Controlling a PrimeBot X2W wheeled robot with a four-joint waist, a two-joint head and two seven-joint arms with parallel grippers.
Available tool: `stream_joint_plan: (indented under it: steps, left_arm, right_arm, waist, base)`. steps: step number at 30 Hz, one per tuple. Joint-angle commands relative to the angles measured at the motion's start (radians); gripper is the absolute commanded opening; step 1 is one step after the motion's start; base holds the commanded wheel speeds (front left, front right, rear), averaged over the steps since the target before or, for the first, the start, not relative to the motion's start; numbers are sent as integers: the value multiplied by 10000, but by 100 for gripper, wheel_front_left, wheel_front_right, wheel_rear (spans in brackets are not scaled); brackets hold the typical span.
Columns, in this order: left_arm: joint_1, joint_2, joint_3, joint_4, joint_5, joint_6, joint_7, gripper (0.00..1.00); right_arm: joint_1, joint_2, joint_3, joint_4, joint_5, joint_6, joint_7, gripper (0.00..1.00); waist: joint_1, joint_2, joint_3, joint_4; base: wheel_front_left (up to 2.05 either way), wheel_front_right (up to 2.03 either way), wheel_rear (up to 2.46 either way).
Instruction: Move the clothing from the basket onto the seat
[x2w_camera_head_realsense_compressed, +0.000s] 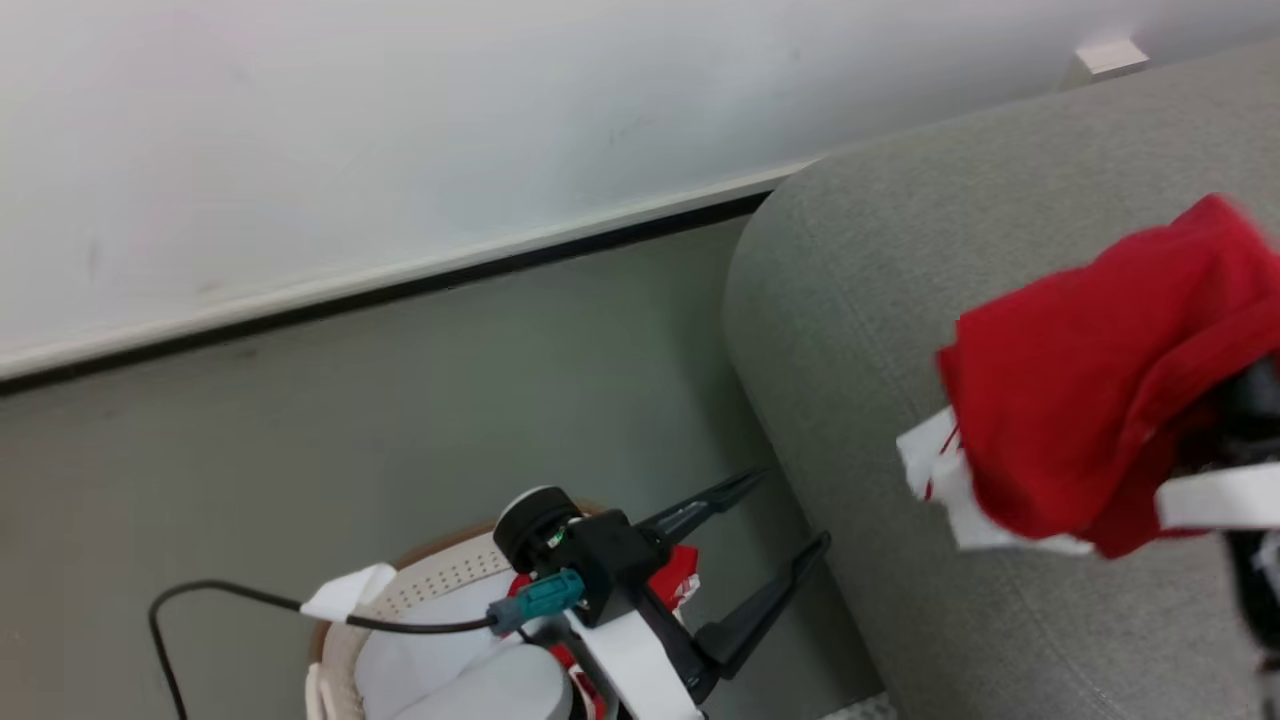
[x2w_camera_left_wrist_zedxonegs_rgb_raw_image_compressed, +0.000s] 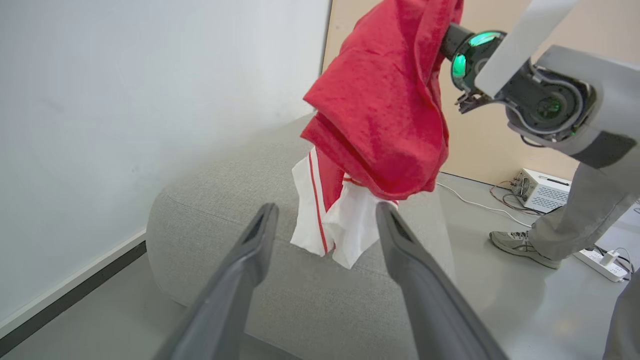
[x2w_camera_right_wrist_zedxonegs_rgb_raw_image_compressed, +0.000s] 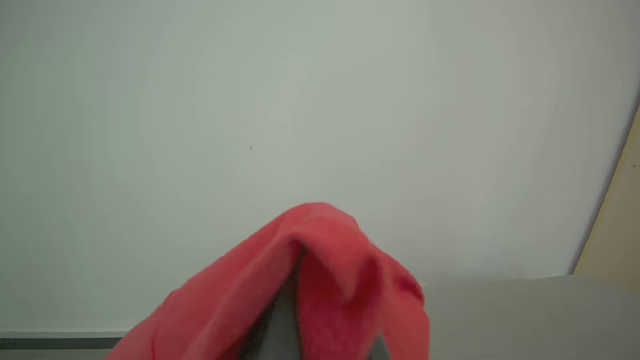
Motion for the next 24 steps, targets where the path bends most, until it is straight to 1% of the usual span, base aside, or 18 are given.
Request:
stream_joint_plan:
  steps: [1, 3, 7, 12, 16, 17, 19, 21, 24]
  left_arm:
    - [-161, 94, -49, -110, 156, -78, 48, 100]
    - [-293, 142, -94, -227, 164, -107, 130, 100]
    - [-640, 380, -50, -620, 296, -138, 319, 100]
    - [-1139, 662, 16, -1160, 483, -184, 622, 100]
    - [-1528, 902, 92, -1507, 542, -233, 838, 100]
    - [-1528, 902, 92, -1507, 542, -233, 838, 100]
    - [-1719, 985, 122, -1639, 614, -255, 900, 100]
    - [-1843, 1052, 166, -1724, 653, -259, 904, 100]
    - [-2029, 1094, 176, -1724, 700, -295, 851, 100]
  right_arm:
    - [-466, -288, -256, 81, -84, -22, 53, 0]
    - [-961, -567, -578, 171, -117, -22, 122, 0]
    - [-2092, -1110, -1271, 540, 224, -22, 309, 0]
    - [-3463, -2177, -2037, 1397, 438, -22, 487, 0]
    - [-4292, -2773, -2451, 2077, 445, -22, 699, 0]
    - [-4292, -2773, -2451, 2077, 445, -22, 699, 0]
    - [-4668, -2939, -2518, 2383, 360, -22, 761, 0]
    - [-5024, -2920, -2613, 2688, 330, -22, 763, 0]
    - [-5514, -3020, -2500, 3271, -89, -22, 830, 0]
  waist:
    - [0, -1, 472, 444]
    - [0, -1, 755, 685]
    - [0, -1, 1493, 1063]
    - [0, -1, 2587, 1508]
    - [0, -1, 3485, 1791]
    - [0, -1, 3485, 1791]
    - [0, -1, 3890, 1915]
    - [0, -1, 4227, 2019]
    - [0, -1, 4596, 2187]
  base:
    - [0, 0, 0]
    - [0, 0, 0]
    - [0, 0, 0]
    - [0, 0, 0]
    - [0, 0, 0]
    - [0, 0, 0]
    - [0, 0, 0]
    - [0, 0, 0]
    - [0, 0, 0]
